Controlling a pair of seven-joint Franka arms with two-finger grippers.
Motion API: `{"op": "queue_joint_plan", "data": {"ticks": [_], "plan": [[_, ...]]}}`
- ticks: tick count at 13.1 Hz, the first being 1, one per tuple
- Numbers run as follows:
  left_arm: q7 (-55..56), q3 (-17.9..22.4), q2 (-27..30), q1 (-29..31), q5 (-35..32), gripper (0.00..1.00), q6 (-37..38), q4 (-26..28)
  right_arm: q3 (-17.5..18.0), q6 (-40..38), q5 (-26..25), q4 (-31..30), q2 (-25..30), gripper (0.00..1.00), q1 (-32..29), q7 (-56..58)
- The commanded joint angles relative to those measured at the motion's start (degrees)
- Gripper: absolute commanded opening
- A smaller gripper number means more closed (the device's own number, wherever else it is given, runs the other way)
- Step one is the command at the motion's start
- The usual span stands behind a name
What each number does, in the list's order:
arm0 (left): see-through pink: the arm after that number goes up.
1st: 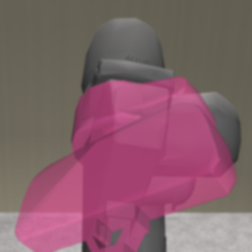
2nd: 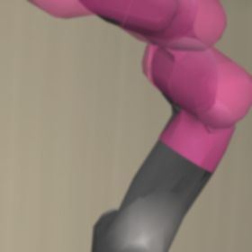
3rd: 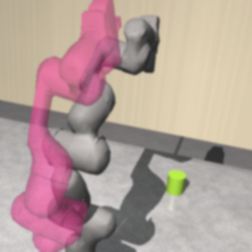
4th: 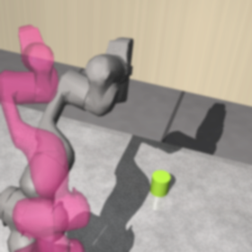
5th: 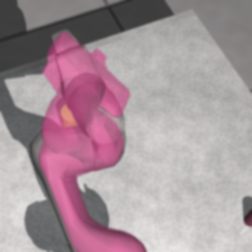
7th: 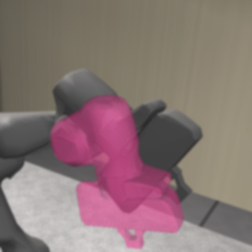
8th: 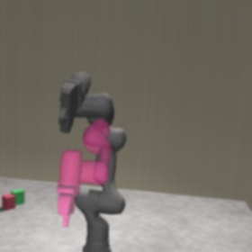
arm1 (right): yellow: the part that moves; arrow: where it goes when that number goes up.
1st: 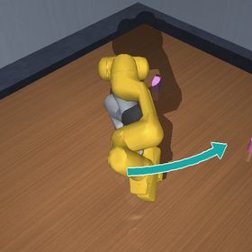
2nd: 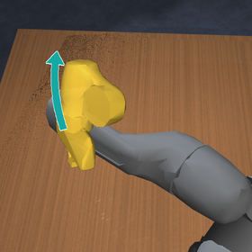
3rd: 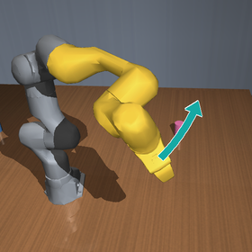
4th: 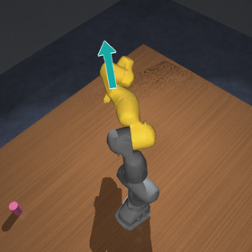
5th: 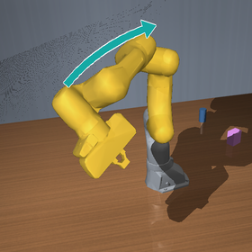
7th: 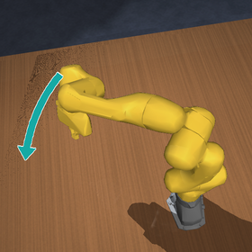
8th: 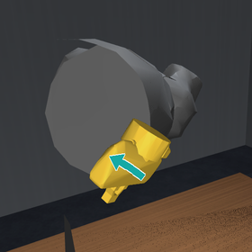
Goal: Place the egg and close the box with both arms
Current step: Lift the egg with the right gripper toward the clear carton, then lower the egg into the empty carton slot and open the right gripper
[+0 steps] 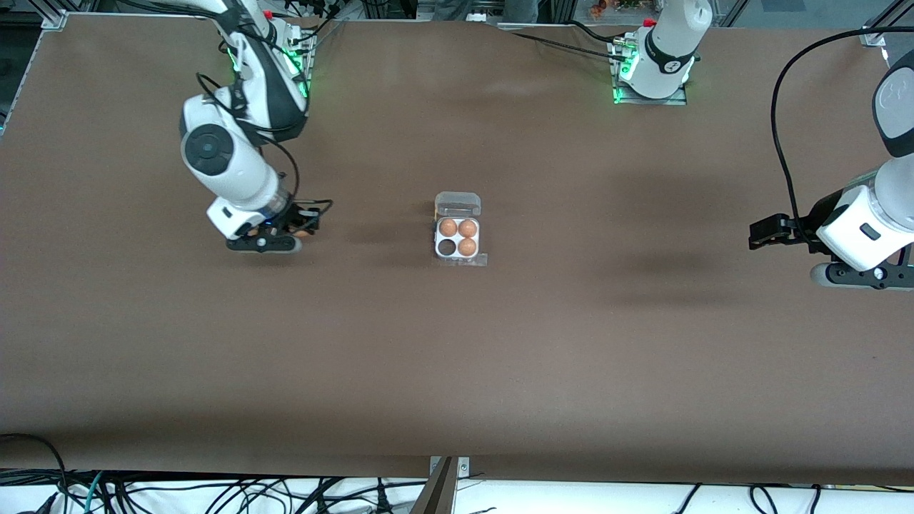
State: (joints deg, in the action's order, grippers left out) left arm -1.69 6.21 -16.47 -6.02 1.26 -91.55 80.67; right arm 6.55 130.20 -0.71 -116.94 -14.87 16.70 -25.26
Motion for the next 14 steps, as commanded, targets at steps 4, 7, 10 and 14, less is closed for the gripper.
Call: {"op": "queue_joint_plan", "data": {"ticks": [4,7,10,14], "plan": [[-0.9,0.3,-0.8,0.2,1.6,1.00,0.6,-1.5,-0.2,-2.0,0.0,21.1,-16.6,0.24,11.1,-14.5],[-0.9,0.3,-0.8,0.2,1.6,1.00,0.6,-1.6,-0.2,-2.0,0.4,26.4,-21.1,0.24,15.2,-18.1],[-0.9,0.3,-0.8,0.2,1.6,1.00,0.6,-1.5,-0.3,-2.0,0.2,30.4,-24.9,0.24,18.5,-21.5],[-0.9,0.3,-0.8,0.1,1.6,1.00,0.6,-1.6,-0.2,-2.0,0.4,30.5,-25.6,0.24,20.4,-21.5]]}}
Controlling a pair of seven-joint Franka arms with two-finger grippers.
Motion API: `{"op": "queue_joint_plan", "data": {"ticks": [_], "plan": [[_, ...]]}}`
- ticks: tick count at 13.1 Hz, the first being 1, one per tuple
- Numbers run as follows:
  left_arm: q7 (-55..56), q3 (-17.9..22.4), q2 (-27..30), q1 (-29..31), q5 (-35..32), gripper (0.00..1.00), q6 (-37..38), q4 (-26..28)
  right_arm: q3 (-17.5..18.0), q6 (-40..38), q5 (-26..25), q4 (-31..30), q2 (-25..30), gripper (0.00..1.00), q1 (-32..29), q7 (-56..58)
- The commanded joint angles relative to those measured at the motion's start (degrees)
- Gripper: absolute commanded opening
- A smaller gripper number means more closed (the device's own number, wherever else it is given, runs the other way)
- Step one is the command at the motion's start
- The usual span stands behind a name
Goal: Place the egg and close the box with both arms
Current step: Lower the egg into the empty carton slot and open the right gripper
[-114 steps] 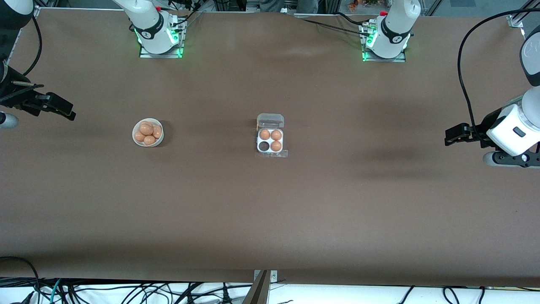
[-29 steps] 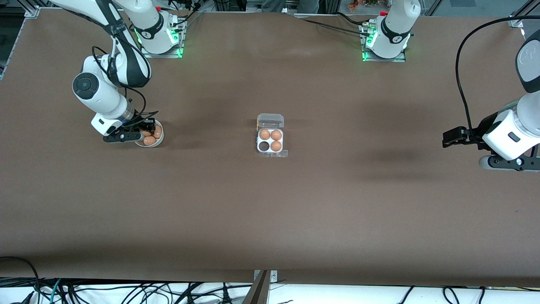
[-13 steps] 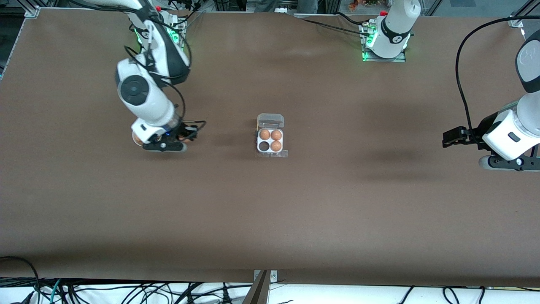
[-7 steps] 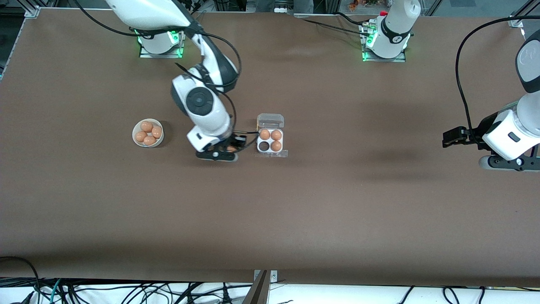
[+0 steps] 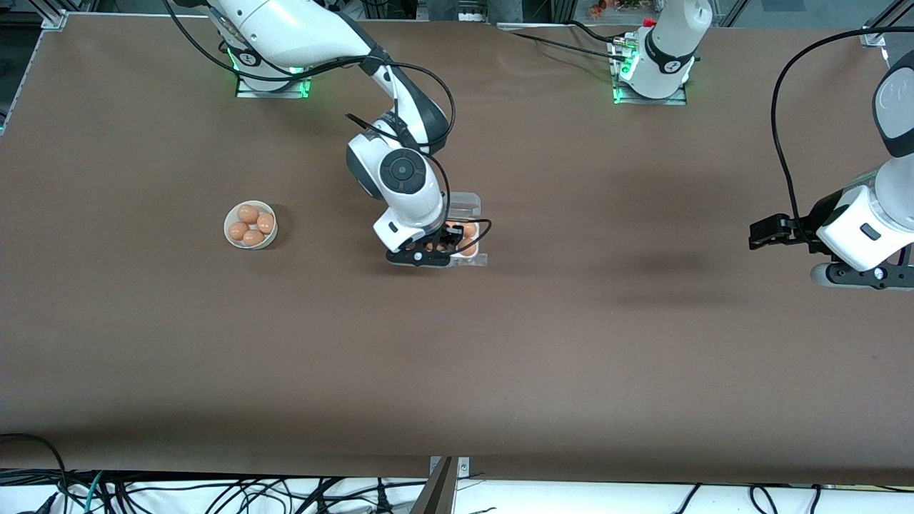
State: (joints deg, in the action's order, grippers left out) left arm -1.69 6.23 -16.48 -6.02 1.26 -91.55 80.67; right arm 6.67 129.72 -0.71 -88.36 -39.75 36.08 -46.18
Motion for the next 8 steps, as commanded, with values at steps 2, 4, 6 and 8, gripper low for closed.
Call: {"op": "queue_joint_plan", "data": {"ticks": [2,4,6,8], "plan": [[-0.9,0.3,-0.8,0.1,1.5,1.00,0.6,-1.6,-0.3,-1.5,0.5,2.0,-1.4,0.25,1.2,-0.6],[-0.9,0.3,-0.8,0.1,1.5,1.00,0.6,-1.6,-0.3,-1.4,0.5,2.2,-2.0,0.25,1.2,-0.6],[-0.9,0.3,-0.8,0.1,1.5,1.00,0.6,-1.6,-0.3,-1.4,0.6,2.5,-2.3,0.25,1.3,-0.6],[-0.9,0.3,-0.8,0.1,1.5,1.00,0.6,-1.6,-0.3,-1.1,0.6,2.5,-2.4,0.26,1.3,-0.7]]}}
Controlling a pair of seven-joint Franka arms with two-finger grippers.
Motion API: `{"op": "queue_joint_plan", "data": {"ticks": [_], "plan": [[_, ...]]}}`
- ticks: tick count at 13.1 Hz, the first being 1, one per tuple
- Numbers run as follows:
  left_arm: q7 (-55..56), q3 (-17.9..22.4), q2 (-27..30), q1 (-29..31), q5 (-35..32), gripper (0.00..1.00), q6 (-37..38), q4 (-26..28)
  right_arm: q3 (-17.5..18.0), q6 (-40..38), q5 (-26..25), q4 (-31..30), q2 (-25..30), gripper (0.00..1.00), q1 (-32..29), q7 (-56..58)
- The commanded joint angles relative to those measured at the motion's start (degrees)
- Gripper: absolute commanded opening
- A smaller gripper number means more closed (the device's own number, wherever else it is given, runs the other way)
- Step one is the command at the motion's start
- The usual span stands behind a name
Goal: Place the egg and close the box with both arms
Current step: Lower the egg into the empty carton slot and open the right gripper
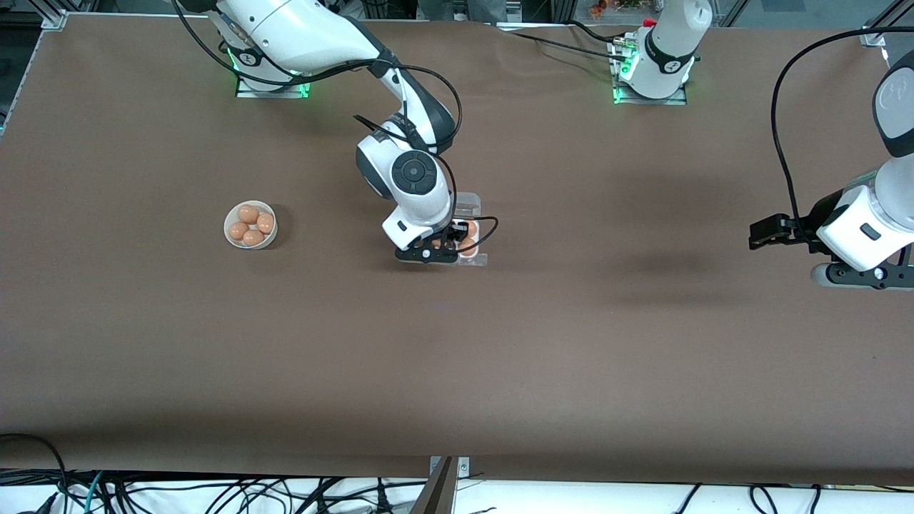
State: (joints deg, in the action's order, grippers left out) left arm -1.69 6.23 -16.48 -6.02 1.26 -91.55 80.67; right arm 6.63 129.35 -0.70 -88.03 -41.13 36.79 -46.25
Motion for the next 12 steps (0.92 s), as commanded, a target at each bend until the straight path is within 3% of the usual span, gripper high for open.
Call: {"op": "queue_joint_plan", "data": {"ticks": [1,2,3,4,6,10,12], "plan": [[-0.9,0.3,-0.8,0.1,1.5,1.00,0.6,-1.5,-0.3,-0.7,0.6,2.2,-1.1,0.26,0.6,-0.6],[-0.9,0.3,-0.8,0.1,1.5,1.00,0.6,-1.5,-0.3,-0.6,0.6,2.2,-1.3,0.29,0.6,-0.6],[-0.9,0.3,-0.8,0.1,1.5,1.00,0.6,-1.5,-0.3,-0.5,0.7,2.7,-1.5,0.41,0.6,-0.6],[-0.9,0.3,-0.8,0.1,1.5,1.00,0.6,-1.6,-0.3,-0.4,0.7,2.8,-1.8,0.66,0.6,-0.4],[-0.9,0.3,-0.8,0.1,1.5,1.00,0.6,-1.5,-0.4,-0.4,0.7,3.1,-1.8,0.93,0.4,-0.1],[-0.8,0.2,-0.8,0.0,1.5,1.00,0.6,-1.5,-0.8,-1.1,0.4,3.2,-1.1,0.95,-1.4,2.7],[-0.2,0.1,-0.8,-0.7,5.6,1.00,0.7,-1.6,-0.9,-3.1,0.4,3.1,0.2,0.99,-5.2,7.8]]}}
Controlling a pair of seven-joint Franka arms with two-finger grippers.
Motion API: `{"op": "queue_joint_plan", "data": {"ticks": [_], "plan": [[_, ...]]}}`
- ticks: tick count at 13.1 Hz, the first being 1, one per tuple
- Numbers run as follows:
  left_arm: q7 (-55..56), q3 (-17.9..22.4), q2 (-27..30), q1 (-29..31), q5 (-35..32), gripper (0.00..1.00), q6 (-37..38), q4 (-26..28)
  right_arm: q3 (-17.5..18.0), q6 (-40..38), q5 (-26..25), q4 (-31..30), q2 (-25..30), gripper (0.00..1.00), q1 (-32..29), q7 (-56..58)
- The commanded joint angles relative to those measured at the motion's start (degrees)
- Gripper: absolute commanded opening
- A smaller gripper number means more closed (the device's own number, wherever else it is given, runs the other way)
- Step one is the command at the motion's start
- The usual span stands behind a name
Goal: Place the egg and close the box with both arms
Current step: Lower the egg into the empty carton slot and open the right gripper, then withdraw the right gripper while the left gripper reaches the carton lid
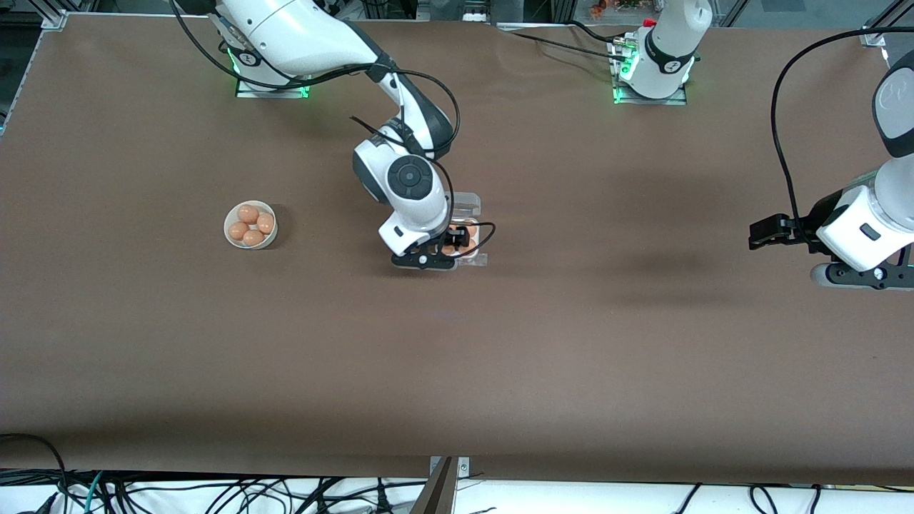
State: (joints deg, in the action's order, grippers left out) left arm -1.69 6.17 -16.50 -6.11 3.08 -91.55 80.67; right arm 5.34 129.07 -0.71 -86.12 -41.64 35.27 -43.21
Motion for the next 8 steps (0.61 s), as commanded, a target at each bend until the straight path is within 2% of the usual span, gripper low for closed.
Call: {"op": "queue_joint_plan", "data": {"ticks": [1,2,4,8], "plan": [[2.0,0.0,-0.7,-0.8,6.7,1.00,0.7,-1.5,0.3,-5.4,0.4,1.1,2.8,1.00,-6.2,8.0],[5.3,-0.3,-0.8,-2.6,9.0,1.00,0.7,-1.5,0.0,-7.8,0.4,1.1,4.3,1.00,-8.2,9.9],[13.4,-0.4,-1.4,-7.9,9.5,0.97,0.8,-1.5,-3.5,-13.5,0.4,1.0,8.1,1.00,-9.9,11.0],[31.6,-0.5,-4.1,-20.8,9.7,0.66,1.1,-1.6,-13.4,-22.6,0.8,0.3,13.9,1.00,-10.1,20.5]]}}
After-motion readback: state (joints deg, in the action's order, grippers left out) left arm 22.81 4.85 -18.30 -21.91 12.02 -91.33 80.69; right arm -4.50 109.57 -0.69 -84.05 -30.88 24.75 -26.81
